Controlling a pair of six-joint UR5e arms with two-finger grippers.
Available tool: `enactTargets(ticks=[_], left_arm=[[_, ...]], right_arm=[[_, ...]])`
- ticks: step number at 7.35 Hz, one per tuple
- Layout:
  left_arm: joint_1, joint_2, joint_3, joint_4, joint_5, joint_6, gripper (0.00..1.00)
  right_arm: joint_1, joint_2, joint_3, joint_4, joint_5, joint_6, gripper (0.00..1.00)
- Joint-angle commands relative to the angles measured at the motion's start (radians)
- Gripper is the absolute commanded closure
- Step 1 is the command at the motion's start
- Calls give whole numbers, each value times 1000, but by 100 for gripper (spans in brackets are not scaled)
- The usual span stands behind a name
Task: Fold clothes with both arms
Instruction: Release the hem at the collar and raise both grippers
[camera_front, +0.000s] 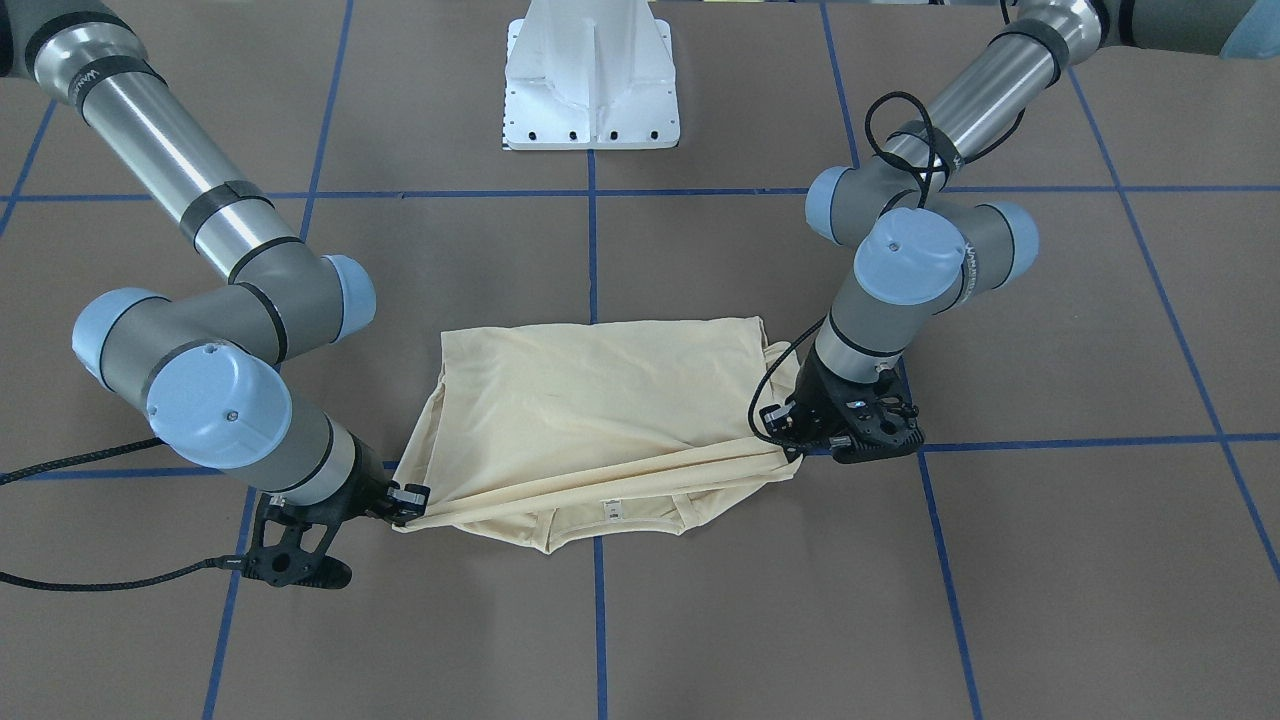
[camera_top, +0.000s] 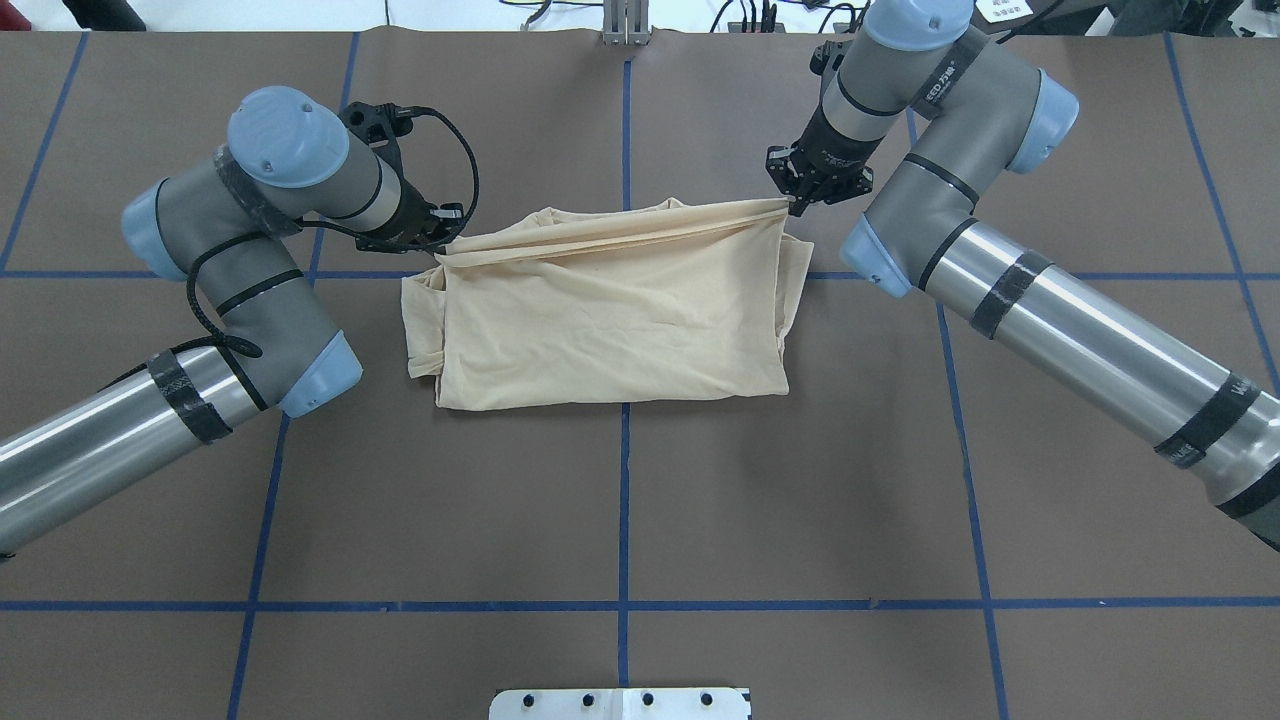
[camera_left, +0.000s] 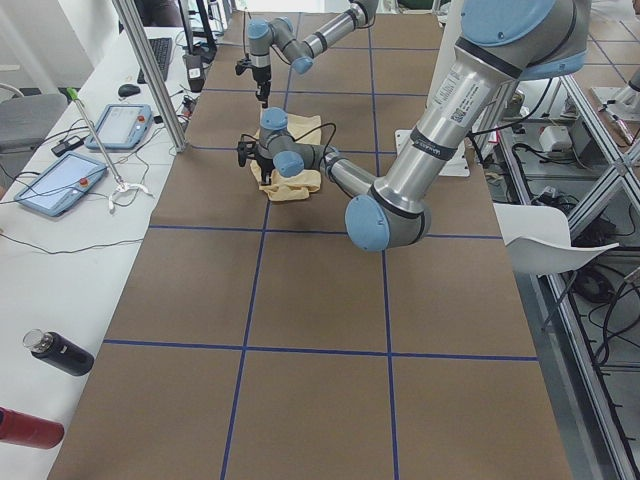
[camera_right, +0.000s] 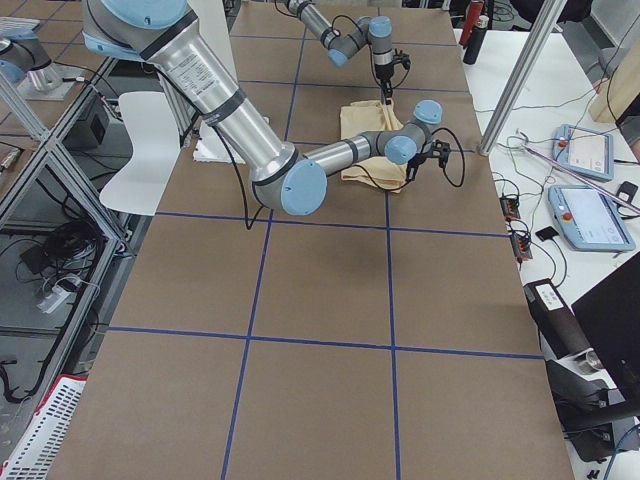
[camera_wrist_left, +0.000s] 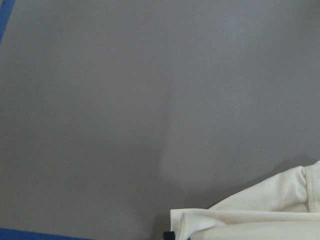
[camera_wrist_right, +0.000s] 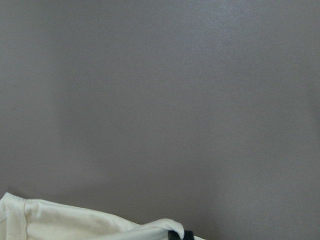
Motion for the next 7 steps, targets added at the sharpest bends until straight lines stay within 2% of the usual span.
enactTargets(ticks=[1,5,6,7], left_arm=[[2,-10,14,0,0,-2,100],[3,-35,10,4,-1,-37,100],[2,-33,10,4,-1,-35,85],[2,-30,11,4,0,-35,35]], right_arm=[[-6,2,3,4,1,3,100],[-14,-15,47,5,8,6,100],[-17,-18,50,7,6,4,70],[-25,-25,52,17,2,0,1]])
